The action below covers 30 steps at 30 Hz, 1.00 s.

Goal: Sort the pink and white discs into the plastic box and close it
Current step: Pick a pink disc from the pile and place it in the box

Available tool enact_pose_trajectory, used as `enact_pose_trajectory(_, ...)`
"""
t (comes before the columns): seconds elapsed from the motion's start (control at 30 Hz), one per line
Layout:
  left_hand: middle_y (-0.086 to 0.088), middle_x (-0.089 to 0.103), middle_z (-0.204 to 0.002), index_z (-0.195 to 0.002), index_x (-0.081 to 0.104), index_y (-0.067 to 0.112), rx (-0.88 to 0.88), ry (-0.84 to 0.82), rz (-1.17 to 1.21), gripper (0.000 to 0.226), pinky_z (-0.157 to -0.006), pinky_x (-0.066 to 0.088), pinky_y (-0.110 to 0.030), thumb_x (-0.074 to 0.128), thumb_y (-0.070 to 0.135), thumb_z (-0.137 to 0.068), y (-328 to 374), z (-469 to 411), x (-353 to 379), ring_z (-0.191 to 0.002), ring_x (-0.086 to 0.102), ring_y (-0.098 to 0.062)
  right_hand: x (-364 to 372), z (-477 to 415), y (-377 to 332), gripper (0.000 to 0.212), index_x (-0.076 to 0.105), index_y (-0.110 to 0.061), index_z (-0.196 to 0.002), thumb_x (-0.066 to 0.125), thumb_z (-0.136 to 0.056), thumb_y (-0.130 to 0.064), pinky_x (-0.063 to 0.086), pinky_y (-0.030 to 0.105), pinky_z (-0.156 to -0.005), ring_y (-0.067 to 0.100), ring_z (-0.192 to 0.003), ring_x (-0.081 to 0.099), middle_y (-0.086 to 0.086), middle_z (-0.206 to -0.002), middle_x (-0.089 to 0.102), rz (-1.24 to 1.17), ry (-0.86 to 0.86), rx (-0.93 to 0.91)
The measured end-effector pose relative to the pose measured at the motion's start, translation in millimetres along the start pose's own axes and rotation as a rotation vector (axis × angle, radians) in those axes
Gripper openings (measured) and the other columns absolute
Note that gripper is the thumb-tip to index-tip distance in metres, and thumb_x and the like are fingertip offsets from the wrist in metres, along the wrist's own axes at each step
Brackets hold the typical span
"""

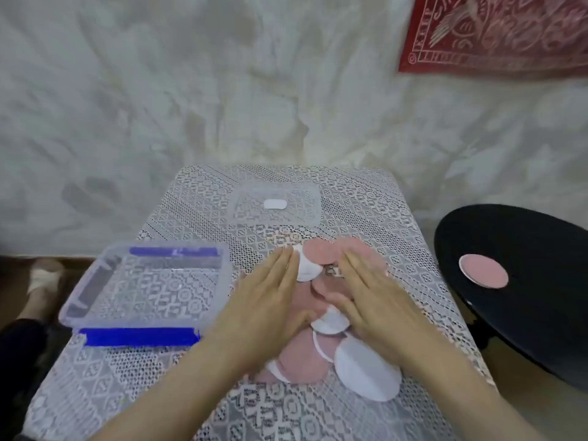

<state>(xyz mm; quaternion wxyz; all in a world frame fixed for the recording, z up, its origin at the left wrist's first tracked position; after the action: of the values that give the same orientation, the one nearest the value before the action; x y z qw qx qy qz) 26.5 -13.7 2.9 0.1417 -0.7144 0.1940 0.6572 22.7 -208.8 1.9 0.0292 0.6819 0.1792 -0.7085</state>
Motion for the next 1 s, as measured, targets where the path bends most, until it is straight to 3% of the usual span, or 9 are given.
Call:
enact_pose_trajectory(0.1, -0.003, -0.014, -0.166, -0.158, -0.009, 0.010, -0.024, -0.032, 0.043, 0.084, -0.115, -0.022, -0.023, 0.023, 0.062, -0.101, 5, 20, 19, -0.153, -0.016, -0.014, 16, 18, -10, 0.086, -0.007, -0.024, -0.162, 0.002, -0.089, -0.069, -0.008, 0.022, -0.114, -0.005, -0.141, -0.020, -0.011, -0.167, -0.015, 0.013, -0.059, 0.012)
enact_pose_trajectory(0.33, -0.004, -0.008, -0.168, -0.160, -0.004, 0.014, -0.041, 0.032, 0.151, 0.070, -0.118, -0.012, -0.023, 0.016, 0.053, -0.106, 5, 30, 36, -0.155, -0.009, -0.014, 24, 25, -18, 0.067, 0.006, -0.024, -0.163, 0.016, -0.105, -0.056, -0.003, 0.025, -0.114, 0.008, -0.156, -0.004, -0.008, -0.170, 0.002, 0.035, -0.030, 0.047)
enact_pose_trajectory(0.43, -0.003, -0.004, -0.169, -0.161, 0.001, 0.015, -0.053, 0.047, 0.184, 0.068, -0.119, -0.009, -0.023, 0.018, 0.051, -0.106, 5, 31, 39, -0.155, -0.005, -0.014, 25, 27, -18, 0.058, 0.023, -0.027, -0.160, 0.023, -0.107, -0.052, 0.016, 0.037, -0.123, 0.011, -0.156, 0.006, -0.009, -0.167, 0.022, -0.012, 0.047, 0.025)
enact_pose_trajectory(0.53, -0.001, -0.001, -0.169, -0.161, 0.004, 0.016, -0.054, 0.067, 0.202, 0.067, -0.118, -0.008, -0.022, 0.020, 0.051, -0.107, 8, 34, 34, -0.155, -0.003, -0.012, 21, 29, -20, 0.045, 0.048, -0.030, -0.149, 0.036, -0.107, -0.044, 0.038, 0.042, -0.113, 0.016, -0.152, 0.025, -0.010, -0.154, 0.046, -0.085, 0.133, 0.004)
enact_pose_trajectory(0.6, 0.001, -0.001, -0.169, -0.161, 0.004, 0.017, -0.070, 0.084, 0.213, 0.067, -0.119, -0.008, -0.021, 0.020, 0.052, -0.106, 8, 34, 34, -0.155, -0.003, -0.011, 21, 29, -20, 0.039, 0.058, -0.036, -0.140, 0.042, -0.105, -0.046, 0.046, 0.038, -0.103, 0.014, -0.139, 0.042, -0.014, -0.142, 0.052, -0.130, 0.163, 0.001)
enact_pose_trajectory(0.7, 0.003, -0.001, -0.169, -0.161, 0.005, 0.019, -0.066, 0.109, 0.228, 0.067, -0.121, -0.007, -0.022, 0.020, 0.054, -0.106, 6, 33, 39, -0.154, -0.004, -0.009, 19, 24, -17, 0.035, 0.068, -0.042, -0.127, 0.049, -0.100, -0.054, 0.043, 0.035, -0.101, 0.010, -0.133, 0.046, -0.016, -0.139, 0.054, -0.229, 0.165, 0.012)
enact_pose_trajectory(0.83, 0.005, -0.002, -0.169, -0.161, 0.003, 0.020, -0.054, 0.143, 0.204, 0.067, -0.117, -0.013, -0.017, 0.019, 0.053, -0.105, 6, 31, 40, -0.153, -0.007, -0.005, 14, 6, -14, 0.024, 0.070, -0.039, -0.118, 0.063, -0.096, -0.043, 0.043, 0.035, -0.096, 0.014, -0.119, 0.052, -0.017, -0.120, 0.063, -0.255, 0.129, 0.028)
enact_pose_trajectory(1.0, 0.011, -0.006, -0.167, -0.161, 0.002, 0.024, -0.023, 0.125, 0.230, 0.068, -0.110, -0.021, -0.009, 0.023, 0.055, -0.105, 3, 19, 37, -0.150, -0.009, 0.002, 10, -11, -5, 0.057, 0.051, -0.037, -0.141, 0.073, -0.088, -0.040, 0.030, 0.025, -0.088, 0.013, -0.123, 0.045, -0.009, -0.129, 0.051, -0.288, 0.079, 0.146)
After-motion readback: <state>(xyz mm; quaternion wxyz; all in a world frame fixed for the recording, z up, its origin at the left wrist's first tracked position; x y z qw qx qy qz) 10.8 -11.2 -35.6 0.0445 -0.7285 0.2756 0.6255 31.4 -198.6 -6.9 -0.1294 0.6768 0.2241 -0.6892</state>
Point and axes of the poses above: each hand's wrist, its own z-axis away from the middle knuckle, its own x-axis out of the palm, y = z × x, the point moved 3 cm from there along -z, towards the middle knuckle
